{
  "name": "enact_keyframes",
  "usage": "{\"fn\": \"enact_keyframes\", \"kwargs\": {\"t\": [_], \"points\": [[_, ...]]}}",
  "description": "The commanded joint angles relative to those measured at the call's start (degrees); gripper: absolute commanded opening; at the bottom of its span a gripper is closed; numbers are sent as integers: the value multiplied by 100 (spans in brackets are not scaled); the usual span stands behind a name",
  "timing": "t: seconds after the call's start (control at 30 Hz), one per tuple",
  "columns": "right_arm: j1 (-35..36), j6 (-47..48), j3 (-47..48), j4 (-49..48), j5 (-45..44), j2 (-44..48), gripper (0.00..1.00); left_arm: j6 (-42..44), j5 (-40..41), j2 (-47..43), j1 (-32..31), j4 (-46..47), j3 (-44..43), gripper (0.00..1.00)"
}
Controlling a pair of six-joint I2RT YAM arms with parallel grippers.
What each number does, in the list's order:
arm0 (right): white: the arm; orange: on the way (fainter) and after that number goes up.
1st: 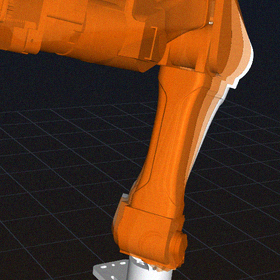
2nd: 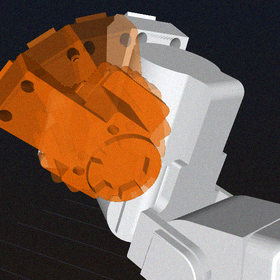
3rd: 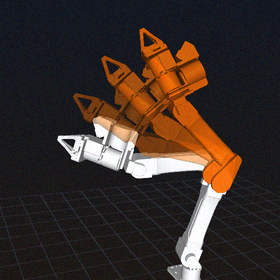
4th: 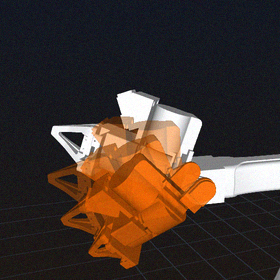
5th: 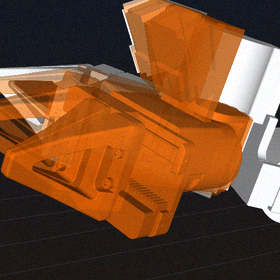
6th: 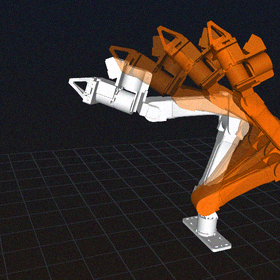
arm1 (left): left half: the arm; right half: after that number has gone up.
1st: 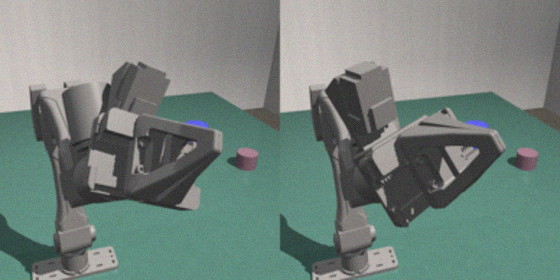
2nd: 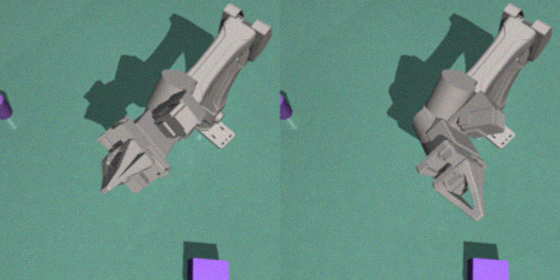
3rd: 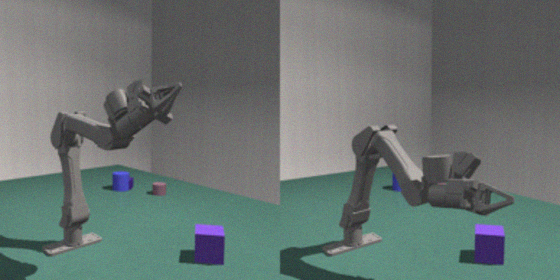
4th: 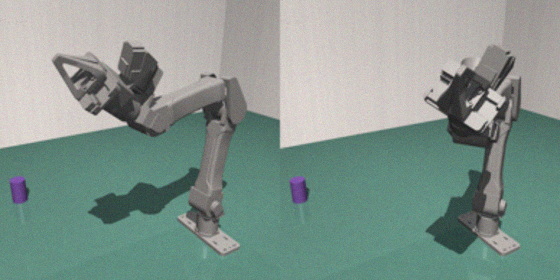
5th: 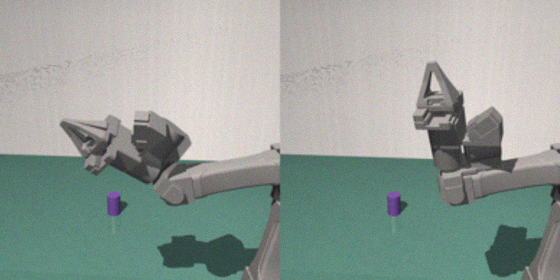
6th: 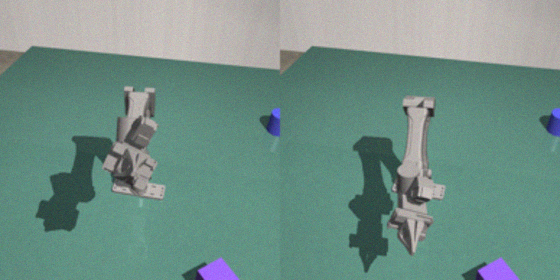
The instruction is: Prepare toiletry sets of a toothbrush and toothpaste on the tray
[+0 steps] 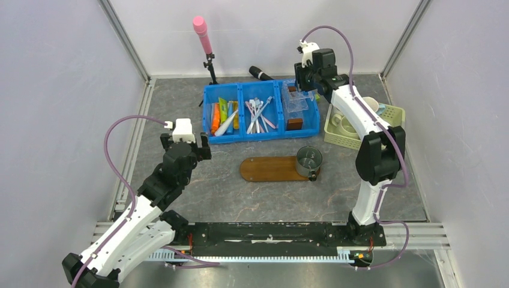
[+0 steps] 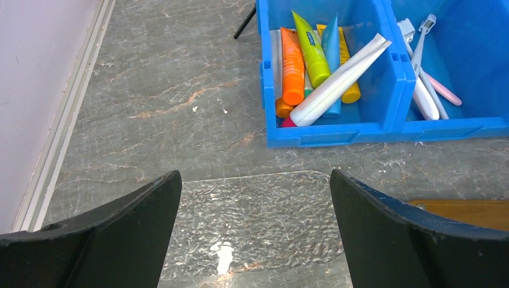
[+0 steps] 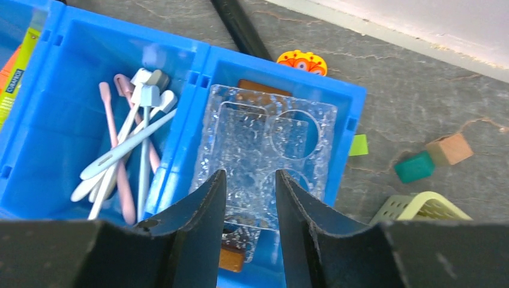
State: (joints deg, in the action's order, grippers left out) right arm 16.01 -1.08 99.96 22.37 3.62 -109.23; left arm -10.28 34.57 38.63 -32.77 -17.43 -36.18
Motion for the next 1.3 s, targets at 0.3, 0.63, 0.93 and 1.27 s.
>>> {"fn": "enact_keyframes", "kwargs": {"t": [0.3, 0.63, 0.93, 1.27], "points": [[104, -719, -55, 60, -621, -244, 32, -74, 128, -72, -25, 258, -11, 100], [104, -746, -30, 31, -674, -548, 30, -88, 120, -100, -27, 258, -11, 100], [104, -753, 61, 48, -651, -437, 5, -97, 138, -136, -21, 240, -5, 100], [156, -724, -52, 88, -705, 545, 0, -160, -86, -175, -20, 204, -44, 100]]}}
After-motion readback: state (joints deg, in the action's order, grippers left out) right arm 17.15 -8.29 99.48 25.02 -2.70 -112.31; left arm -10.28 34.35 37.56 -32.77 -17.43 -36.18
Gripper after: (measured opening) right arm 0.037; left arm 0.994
